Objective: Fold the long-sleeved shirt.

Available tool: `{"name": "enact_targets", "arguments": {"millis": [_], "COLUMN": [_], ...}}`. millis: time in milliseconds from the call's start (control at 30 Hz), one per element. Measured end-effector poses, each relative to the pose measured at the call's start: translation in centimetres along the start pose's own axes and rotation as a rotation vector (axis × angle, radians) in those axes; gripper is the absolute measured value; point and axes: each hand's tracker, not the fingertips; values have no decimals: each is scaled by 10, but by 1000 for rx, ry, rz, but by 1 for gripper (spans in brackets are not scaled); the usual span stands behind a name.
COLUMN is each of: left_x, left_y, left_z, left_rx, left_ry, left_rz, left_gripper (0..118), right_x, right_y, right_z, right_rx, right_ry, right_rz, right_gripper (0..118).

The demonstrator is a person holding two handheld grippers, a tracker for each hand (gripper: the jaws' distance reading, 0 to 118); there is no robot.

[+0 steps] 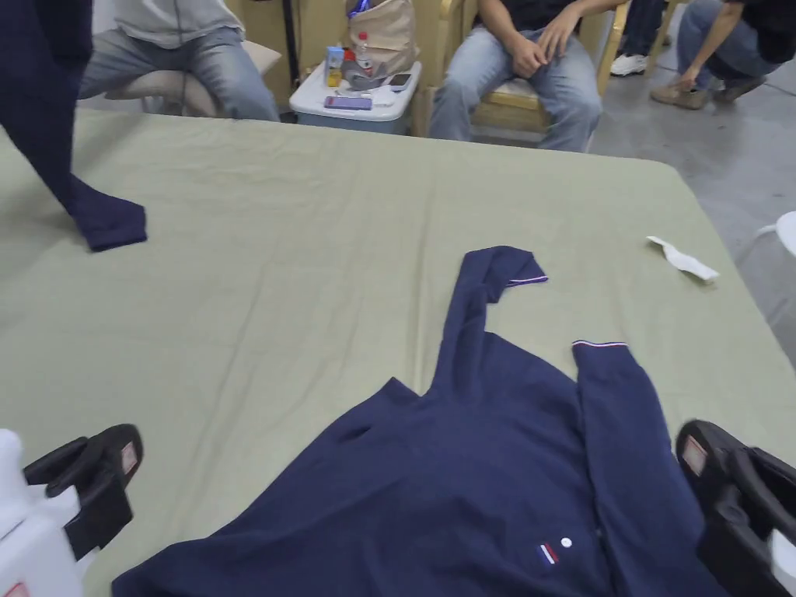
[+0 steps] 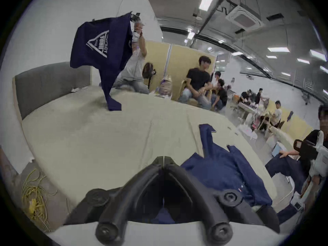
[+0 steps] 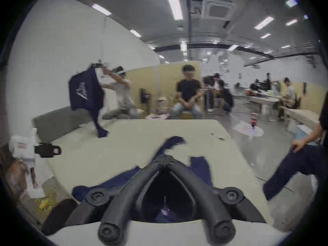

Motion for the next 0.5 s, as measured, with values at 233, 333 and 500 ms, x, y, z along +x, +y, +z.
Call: {"name": "enact_targets", "arguments": {"millis": [233, 333, 500], "left_x": [-50, -66, -86], "left_y": [-45, -59, -86], "left_z": [9, 10, -33], "left_rx": [-119, -156, -362], "left_ry": [111, 147, 165], "left_rz": [52, 43, 29], "left_gripper": [0, 0, 36], "right_x": [-41, -39, -23], "right_y": [-28, -39, -46], "right_z": [-30, -28, -28], "right_rx": [-111, -146, -178], "right_ry": [157, 159, 137], "right_rz": [-52, -49, -128], "right_gripper": [0, 0, 0]}}
